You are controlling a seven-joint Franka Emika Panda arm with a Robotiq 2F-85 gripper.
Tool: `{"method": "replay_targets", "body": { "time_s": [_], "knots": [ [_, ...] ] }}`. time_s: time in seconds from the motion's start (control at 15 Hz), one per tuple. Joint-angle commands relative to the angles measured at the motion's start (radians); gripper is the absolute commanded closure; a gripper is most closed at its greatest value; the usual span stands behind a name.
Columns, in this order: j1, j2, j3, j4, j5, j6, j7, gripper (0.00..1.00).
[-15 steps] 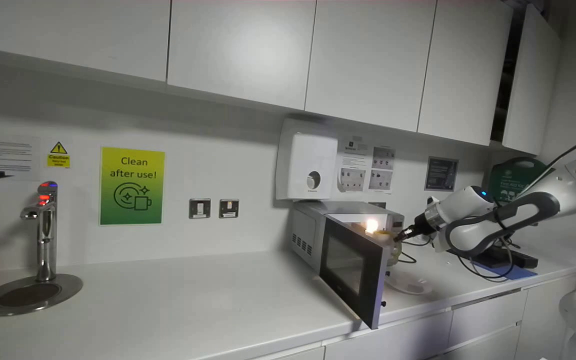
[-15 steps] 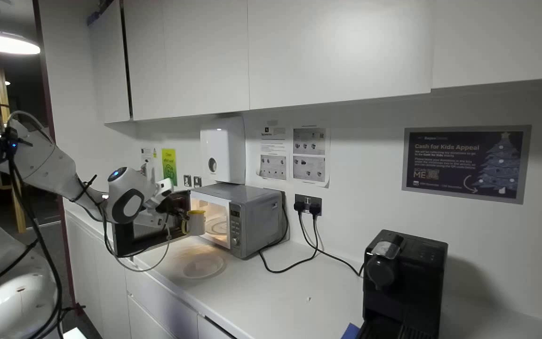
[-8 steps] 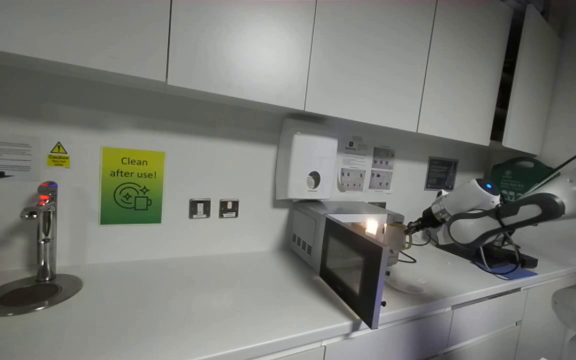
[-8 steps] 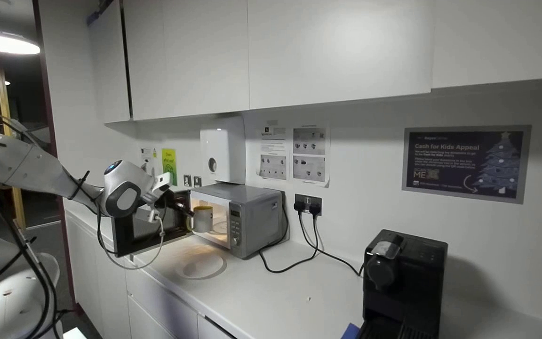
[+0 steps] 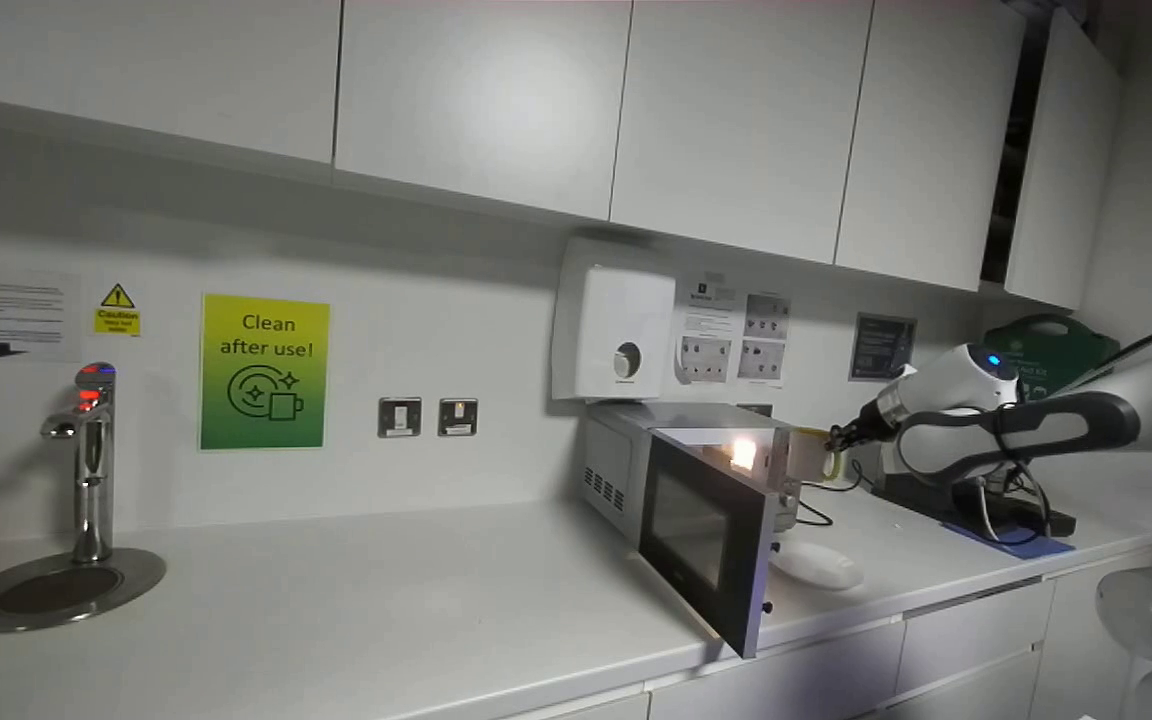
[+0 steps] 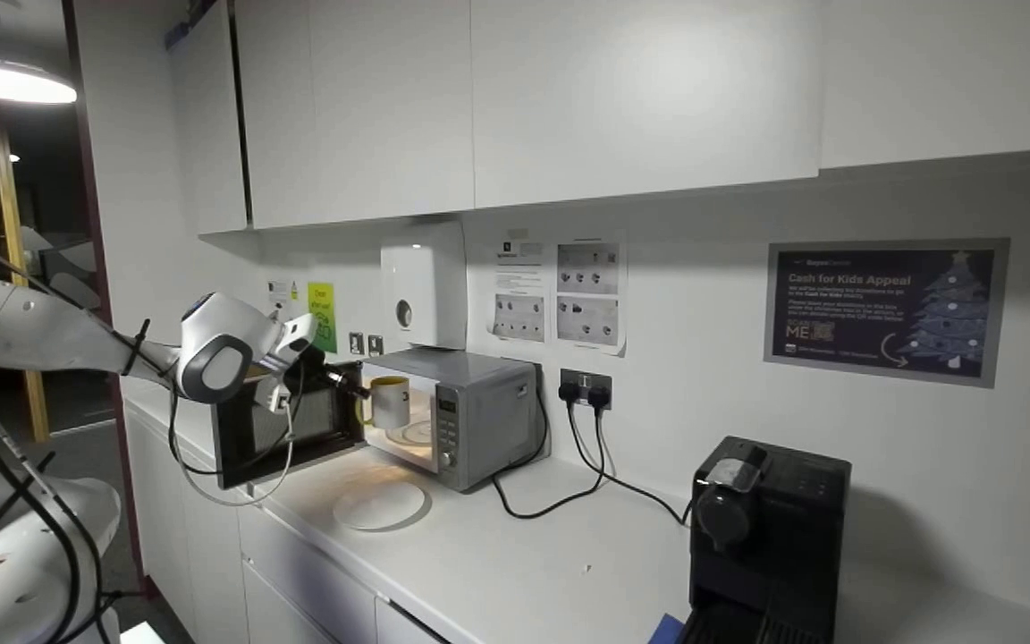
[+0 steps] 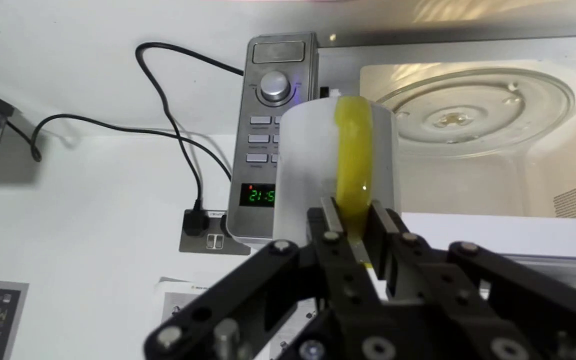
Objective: Remove the mug from the microwave and put it on the right side of the counter.
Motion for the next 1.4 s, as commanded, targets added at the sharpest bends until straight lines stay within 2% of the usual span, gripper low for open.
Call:
{"method": "replay_targets", "body": {
  "time_s": [0.0, 0.13, 0.4, 0.47, 1.0, 1.33],
  "knots": [
    [-0.019, -0.016, 0.015, 0.000, 0.020, -0.001, 0.003, 0.82],
    [-0.049, -0.034, 0.037, -0.001, 0.036, -0.001, 0.006, 0.82],
    [-0.058, -0.036, 0.042, -0.001, 0.037, -0.002, 0.008, 0.82],
    [-0.058, -0.036, 0.042, -0.001, 0.037, -0.002, 0.008, 0.96],
    [-0.091, -0.057, 0.043, -0.006, 0.042, -0.020, 0.015, 0.96],
    [-0.151, -0.079, 0.019, -0.006, 0.054, -0.026, 0.012, 0.96]
  ]
}}
